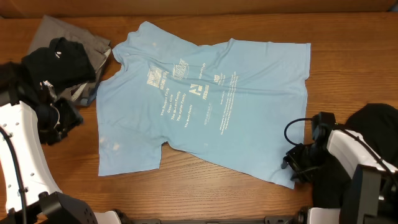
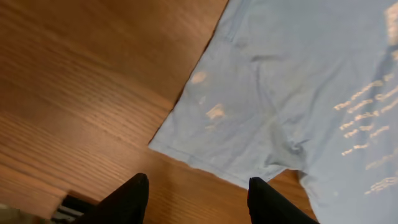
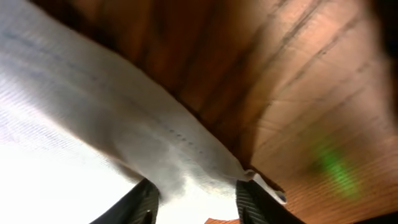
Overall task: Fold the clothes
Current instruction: 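Release the shirt and move both grippers to its lower-left and lower-right edges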
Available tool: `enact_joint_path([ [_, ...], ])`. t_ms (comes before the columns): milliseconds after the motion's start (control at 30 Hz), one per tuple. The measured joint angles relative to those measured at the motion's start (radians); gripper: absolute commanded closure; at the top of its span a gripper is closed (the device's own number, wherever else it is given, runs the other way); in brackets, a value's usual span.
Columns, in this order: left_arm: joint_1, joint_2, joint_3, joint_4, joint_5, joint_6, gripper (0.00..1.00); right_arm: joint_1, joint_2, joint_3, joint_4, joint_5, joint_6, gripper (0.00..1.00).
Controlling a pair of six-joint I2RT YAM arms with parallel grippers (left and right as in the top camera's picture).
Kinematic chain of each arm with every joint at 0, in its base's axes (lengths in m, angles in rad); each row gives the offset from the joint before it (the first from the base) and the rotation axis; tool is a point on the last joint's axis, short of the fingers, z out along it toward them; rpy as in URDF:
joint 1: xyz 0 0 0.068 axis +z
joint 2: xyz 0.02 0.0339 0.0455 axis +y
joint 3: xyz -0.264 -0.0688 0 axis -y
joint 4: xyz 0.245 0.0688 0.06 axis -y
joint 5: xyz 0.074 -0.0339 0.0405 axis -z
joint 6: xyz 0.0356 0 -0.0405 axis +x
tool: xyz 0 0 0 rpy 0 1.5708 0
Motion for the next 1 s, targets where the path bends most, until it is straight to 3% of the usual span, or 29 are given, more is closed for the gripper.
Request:
enact_joint_path([
  [33, 0.007, 0.0, -0.03, 0.011, 0.0, 0.0, 0.47, -0.002, -0.002, -0.003, 0.0, -0.001, 0.005, 0.67],
  [200, 0.013, 0.001, -0.16, 0.079, 0.003, 0.0, 0.51, -0.002, -0.001, 0.003, 0.0, -0.019, 0.007, 0.43],
  [367, 0.013, 0.002, -0.209, 0.127, 0.012, 0.001, 0.5, -0.002, 0.026, 0.035, -0.066, -0.011, -0.012, 0.37],
  [500, 0.013, 0.002, -0.209, 0.143, 0.016, 0.02, 0.5, -0.002, 0.003, 0.072, -0.138, -0.003, -0.021, 0.37],
  [700, 0.013, 0.002, -0.209, 0.152, 0.016, 0.024, 0.49, -0.002, -0.187, 0.074, -0.226, -0.023, -0.018, 0.35],
  [867, 0.013, 0.002, -0.209, 0.154, 0.016, 0.024, 0.49, -0.002, -0.244, 0.04, -0.215, -0.023, 0.014, 0.44],
  [1000, 0.013, 0.002, -0.209, 0.153, 0.016, 0.024, 0.49, -0.001, -0.245, -0.099, -0.14, -0.021, 0.068, 0.51],
])
